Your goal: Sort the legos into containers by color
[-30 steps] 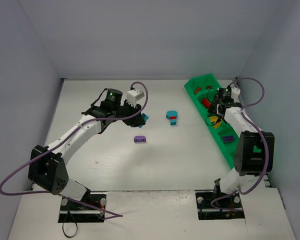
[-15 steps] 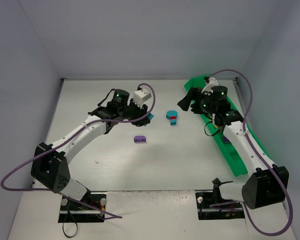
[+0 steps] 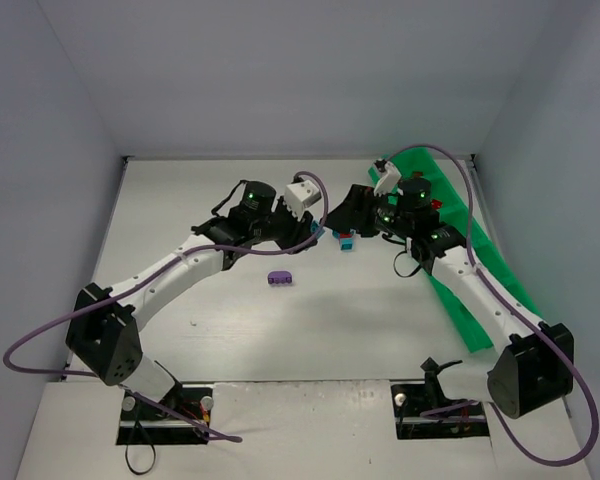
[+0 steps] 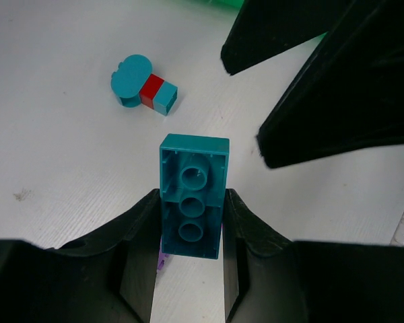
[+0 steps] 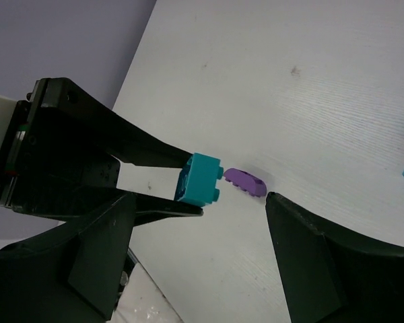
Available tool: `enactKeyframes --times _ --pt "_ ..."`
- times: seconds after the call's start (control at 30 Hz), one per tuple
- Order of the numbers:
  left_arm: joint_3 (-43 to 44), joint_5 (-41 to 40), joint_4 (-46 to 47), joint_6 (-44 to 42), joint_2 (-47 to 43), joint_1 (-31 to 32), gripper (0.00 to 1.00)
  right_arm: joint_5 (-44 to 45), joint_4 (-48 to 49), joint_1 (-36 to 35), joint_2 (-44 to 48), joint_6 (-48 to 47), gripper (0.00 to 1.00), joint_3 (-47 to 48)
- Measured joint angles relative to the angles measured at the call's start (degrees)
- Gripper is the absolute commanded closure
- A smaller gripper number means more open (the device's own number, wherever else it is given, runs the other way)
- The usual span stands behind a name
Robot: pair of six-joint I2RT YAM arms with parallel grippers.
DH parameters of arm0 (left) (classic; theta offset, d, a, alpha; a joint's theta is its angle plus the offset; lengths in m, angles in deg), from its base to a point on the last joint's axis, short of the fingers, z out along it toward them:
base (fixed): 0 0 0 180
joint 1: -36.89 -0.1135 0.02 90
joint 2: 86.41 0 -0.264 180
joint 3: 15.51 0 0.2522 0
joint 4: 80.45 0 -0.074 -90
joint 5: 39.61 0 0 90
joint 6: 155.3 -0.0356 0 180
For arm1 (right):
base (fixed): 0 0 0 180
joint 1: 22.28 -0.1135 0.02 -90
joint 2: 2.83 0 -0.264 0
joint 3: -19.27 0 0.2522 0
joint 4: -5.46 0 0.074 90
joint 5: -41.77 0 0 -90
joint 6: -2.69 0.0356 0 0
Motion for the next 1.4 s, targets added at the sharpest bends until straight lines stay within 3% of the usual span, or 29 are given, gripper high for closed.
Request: enactKeyframes --times 0.33,0.6,0.7,0.73,0.83,0.9,1.03,1.17,1.4 --pt "0.0 -0.46 1.09 -0.17 0.0 1.86 0.92 -0.39 1.51 -2.08 -2.82 0.87 0.32 -0.22" --pt "0.0 -0.5 2.32 -0.35 0.0 1.97 0.91 -0.31 1.68 -2.8 -3.72 1.05 0.51 -1.05" --pt "0.0 -0.59 2.71 -0.39 0.0 2.08 0.91 -0.48 1.95 -2.97 -3.91 1.05 0.63 -1.05" --pt "0.0 -0.76 2.71 -0.46 0.0 2.19 0.91 -0.63 2.03 -3.1 -4.0 1.18 0.74 -1.05" --pt "-0.02 -1.33 2.36 -0.68 0.0 2.29 0.8 -0.98 2.73 -3.21 -4.09 1.29 0.98 -1.07" --pt "-0.02 -1.57 2.54 -0.7 0.0 2.34 0.61 -0.76 2.95 -3.21 -4.09 1.25 1.0 -1.09" --pt "-0.02 -1.92 3.08 -0.74 -0.04 2.34 0.4 2.36 1.86 -3.32 -4.04 -0.09 1.0 -1.46" --pt "-0.17 -3.41 3.28 0.0 -0.09 2.34 0.35 9.33 -1.97 -3.13 -2.89 -1.99 1.0 -2.4" --pt "-0.5 -9.35 1.31 1.27 -1.05 2.34 0.34 26.77 -10.45 -0.55 4.59 -3.89 1.0 -3.5"
